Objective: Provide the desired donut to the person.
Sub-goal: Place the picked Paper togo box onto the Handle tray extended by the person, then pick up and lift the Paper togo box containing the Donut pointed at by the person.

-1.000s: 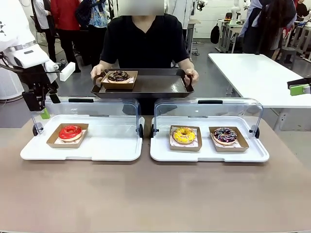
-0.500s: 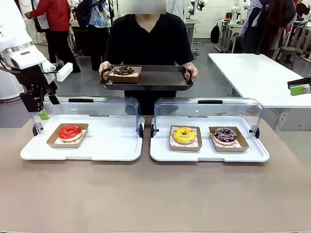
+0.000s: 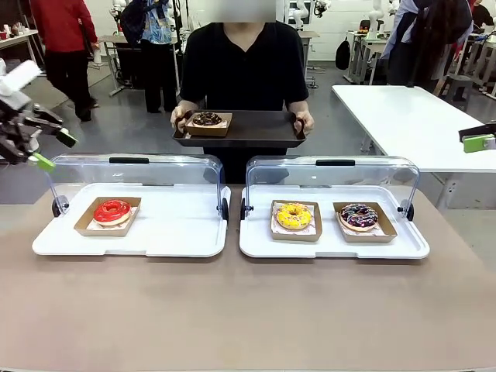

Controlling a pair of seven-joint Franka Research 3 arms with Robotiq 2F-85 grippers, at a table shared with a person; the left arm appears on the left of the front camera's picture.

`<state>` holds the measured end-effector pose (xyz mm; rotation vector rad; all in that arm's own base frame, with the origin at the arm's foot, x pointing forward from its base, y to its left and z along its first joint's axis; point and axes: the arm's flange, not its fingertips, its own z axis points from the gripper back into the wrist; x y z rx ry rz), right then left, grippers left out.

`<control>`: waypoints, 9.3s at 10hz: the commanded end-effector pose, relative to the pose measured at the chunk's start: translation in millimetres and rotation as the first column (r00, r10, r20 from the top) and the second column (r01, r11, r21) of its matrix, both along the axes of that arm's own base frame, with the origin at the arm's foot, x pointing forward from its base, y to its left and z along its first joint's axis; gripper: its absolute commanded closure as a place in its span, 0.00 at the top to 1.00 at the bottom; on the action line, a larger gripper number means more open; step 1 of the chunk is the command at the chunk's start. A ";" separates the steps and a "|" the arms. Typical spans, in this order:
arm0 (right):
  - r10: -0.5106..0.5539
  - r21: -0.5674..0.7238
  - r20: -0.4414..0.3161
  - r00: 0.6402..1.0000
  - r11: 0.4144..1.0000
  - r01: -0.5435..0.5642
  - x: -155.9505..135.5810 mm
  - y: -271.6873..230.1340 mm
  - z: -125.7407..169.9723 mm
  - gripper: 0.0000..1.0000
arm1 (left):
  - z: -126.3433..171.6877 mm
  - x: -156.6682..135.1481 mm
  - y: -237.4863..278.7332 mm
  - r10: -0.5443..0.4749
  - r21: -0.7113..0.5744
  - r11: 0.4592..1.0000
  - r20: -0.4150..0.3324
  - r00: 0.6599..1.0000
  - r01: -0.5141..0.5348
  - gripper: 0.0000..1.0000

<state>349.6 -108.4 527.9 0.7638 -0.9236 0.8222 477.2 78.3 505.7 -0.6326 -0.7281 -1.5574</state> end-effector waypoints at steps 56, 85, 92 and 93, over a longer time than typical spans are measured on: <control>0.309 -0.825 -0.253 0.917 0.427 -0.371 36.7 137.1 -100.6 1.00 | -21.6 -34.2 170.0 0.192 -0.337 0.918 -0.087 0.978 -0.210 1.00; 0.317 -0.798 -0.305 0.898 0.430 -0.423 155.8 136.6 -193.9 1.00 | -21.6 -34.2 170.0 0.192 -0.337 0.918 -0.087 0.978 -0.210 1.00; 0.336 -0.793 -0.337 0.879 0.402 -0.458 156.8 136.3 -209.9 1.00 | -21.6 -34.2 170.0 0.192 -0.337 0.918 -0.087 0.978 -0.210 1.00; 0.336 -0.793 -0.344 0.877 0.396 -0.463 156.8 137.0 -211.3 1.00 | -21.6 -34.2 170.0 0.192 -0.337 0.918 -0.087 0.978 -0.210 1.00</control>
